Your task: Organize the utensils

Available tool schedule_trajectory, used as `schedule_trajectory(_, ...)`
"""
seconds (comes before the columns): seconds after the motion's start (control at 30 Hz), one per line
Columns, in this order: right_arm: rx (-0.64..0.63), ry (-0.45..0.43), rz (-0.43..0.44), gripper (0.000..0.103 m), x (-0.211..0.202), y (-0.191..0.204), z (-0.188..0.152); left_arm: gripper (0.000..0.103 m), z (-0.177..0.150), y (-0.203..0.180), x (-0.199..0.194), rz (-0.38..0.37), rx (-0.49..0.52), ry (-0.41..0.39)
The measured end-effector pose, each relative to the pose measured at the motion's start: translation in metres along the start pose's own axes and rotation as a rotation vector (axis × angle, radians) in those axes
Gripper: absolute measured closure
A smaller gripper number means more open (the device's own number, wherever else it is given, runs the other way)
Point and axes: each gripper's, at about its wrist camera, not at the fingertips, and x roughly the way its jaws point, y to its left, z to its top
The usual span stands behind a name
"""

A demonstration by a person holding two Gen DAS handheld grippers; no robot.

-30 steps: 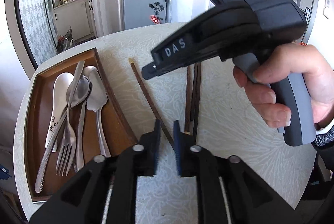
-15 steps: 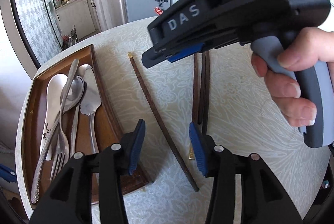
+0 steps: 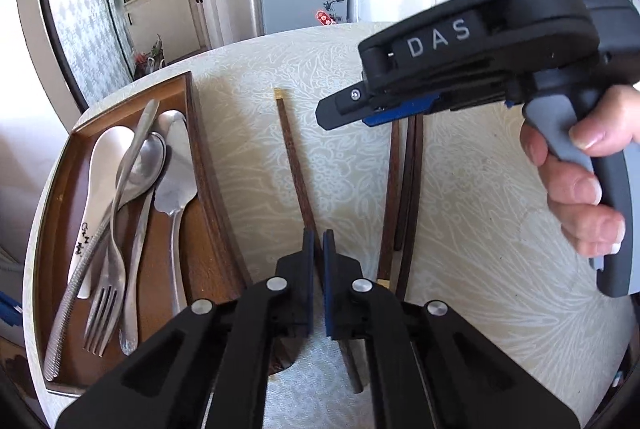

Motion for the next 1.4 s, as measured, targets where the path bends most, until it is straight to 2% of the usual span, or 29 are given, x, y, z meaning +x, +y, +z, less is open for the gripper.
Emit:
schedule_trajectory(0.13, 0.023, 0.016, 0.032, 0.055, 0.004, 0.0, 0.001, 0.103, 0.0, -0.008, -0.005, -0.01, 0.006, -0.027)
schedule_trajectory(0.23, 0.016, 0.018, 0.029, 0.052, 0.005, 0.004, 0.001, 0.103, 0.0, -0.014, 0.001, -0.052, 0.024, 0.029)
schedule_trajectory(0.3, 0.007, 0.009, 0.022, 0.052, 0.003, 0.005, 0.001, 0.103, 0.0, -0.013, 0.003, -0.023, 0.012, 0.037)
schedule_trajectory(0.53, 0.011, -0.004, 0.033, 0.05, -0.004, -0.001, -0.001, 0.103, 0.007, -0.003, 0.006, -0.001, -0.022, 0.036)
schedule_trajectory(0.6, 0.015, -0.006, 0.034, 0.05, -0.005, -0.004, -0.001, 0.09, 0.009, -0.003, 0.005, 0.006, -0.028, 0.029)
schedule_trajectory(0.67, 0.016, -0.008, 0.034, 0.05, -0.007, -0.006, -0.001, 0.062, 0.01, -0.004, 0.003, 0.029, -0.027, 0.018)
schedule_trajectory(0.73, 0.017, -0.011, 0.034, 0.049, -0.008, -0.009, -0.001, 0.056, 0.011, -0.006, 0.003, 0.052, -0.023, 0.011)
schedule_trajectory(0.97, 0.028, -0.024, 0.043, 0.048, -0.014, -0.018, 0.0, 0.055, 0.017, -0.008, 0.013, 0.083, 0.0, 0.051)
schedule_trajectory(1.23, 0.044, -0.033, 0.05, 0.048, -0.018, -0.027, 0.001, 0.054, 0.02, -0.013, 0.018, 0.075, -0.009, 0.084)
schedule_trajectory(1.4, 0.051, -0.035, 0.054, 0.047, -0.022, -0.033, 0.0, 0.053, 0.027, -0.003, 0.024, 0.028, -0.087, 0.121)
